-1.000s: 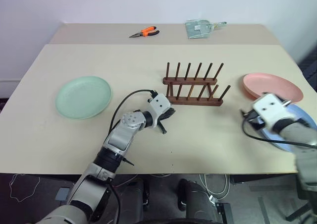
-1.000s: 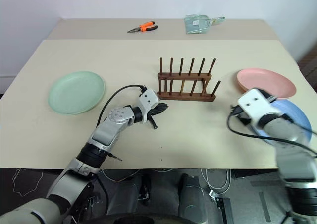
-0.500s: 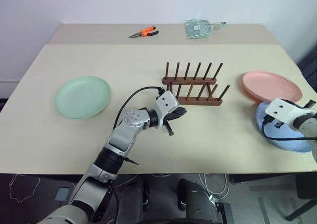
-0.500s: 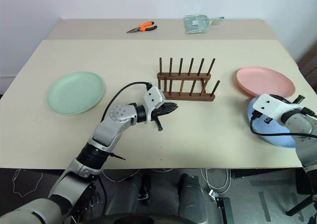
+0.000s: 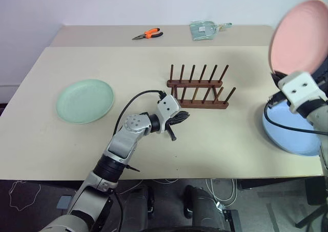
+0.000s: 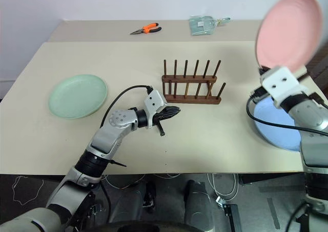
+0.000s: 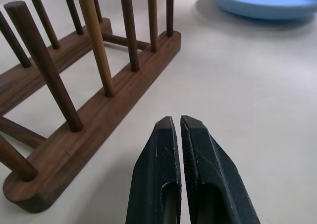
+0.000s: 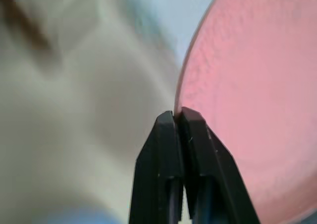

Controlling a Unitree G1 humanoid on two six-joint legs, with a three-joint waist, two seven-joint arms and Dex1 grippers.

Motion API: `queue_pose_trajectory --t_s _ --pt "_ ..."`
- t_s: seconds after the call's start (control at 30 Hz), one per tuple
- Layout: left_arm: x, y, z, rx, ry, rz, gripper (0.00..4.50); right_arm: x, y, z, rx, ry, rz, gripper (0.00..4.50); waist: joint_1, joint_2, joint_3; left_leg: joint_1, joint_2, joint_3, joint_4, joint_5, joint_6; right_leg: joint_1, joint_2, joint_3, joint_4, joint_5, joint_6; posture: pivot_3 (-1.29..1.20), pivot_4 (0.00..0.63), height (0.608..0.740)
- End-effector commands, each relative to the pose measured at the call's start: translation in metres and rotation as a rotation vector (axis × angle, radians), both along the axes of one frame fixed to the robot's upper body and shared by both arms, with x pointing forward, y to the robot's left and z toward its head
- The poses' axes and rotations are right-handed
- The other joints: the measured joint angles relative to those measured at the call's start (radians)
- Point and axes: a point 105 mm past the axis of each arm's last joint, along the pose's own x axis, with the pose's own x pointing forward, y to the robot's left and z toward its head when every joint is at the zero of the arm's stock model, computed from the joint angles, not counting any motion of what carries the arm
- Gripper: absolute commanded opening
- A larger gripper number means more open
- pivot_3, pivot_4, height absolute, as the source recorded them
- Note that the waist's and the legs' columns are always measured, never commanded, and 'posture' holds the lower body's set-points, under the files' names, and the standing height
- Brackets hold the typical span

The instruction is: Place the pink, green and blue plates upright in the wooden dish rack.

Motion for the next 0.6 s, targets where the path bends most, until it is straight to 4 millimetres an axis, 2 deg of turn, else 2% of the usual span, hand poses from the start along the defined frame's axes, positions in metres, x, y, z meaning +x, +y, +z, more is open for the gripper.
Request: queue_pose_trajectory --t_s 0.03,0.1,0.17,0.27,0.6 --pt "0.004 0.007 0.013 -0.028 -0.038 0.006 0.19 -0.032 0.055 0.029 0.193 0.063 0.352 0.07 0.004 0.0 0.0 0.0 0.0 0.0 0.0 0.0 0.0 0.0 0.0 0.0 0.0 0.0 0.0 0.0 0.15 0.74" --pt "0.005 0.007 0.014 -0.028 -0.04 0.005 0.19 -0.042 0.07 0.033 0.239 0.11 0.459 0.07 0.005 0.0 0.0 0.0 -0.001 -0.001 0.0 0.0 0.0 0.001 -0.001 0.0 0.0 0.002 -0.003 0.0 0.15 0.74" --pt "0.006 0.008 0.015 -0.03 -0.041 0.005 0.19 -0.041 0.073 0.04 0.337 0.142 0.509 0.07 0.004 0.0 0.0 -0.001 -0.001 -0.001 0.001 0.0 0.001 0.002 -0.002 0.0 -0.002 0.002 -0.003 0.0 0.15 0.74" --pt "0.006 0.007 0.016 -0.03 -0.044 0.0 0.19 -0.039 0.076 0.037 0.367 0.208 0.565 0.07 0.004 0.0 0.0 -0.001 -0.002 0.0 0.001 -0.001 0.001 0.002 -0.002 0.0 -0.003 0.002 -0.003 0.0 0.15 0.74" --pt "0.001 0.009 0.017 -0.041 -0.047 -0.002 0.19 -0.021 0.067 0.019 0.433 0.351 0.63 0.07 0.002 0.0 0.0 -0.001 -0.001 0.0 0.001 0.0 0.001 0.001 -0.001 0.0 -0.001 0.003 -0.004 0.0 0.15 0.74"
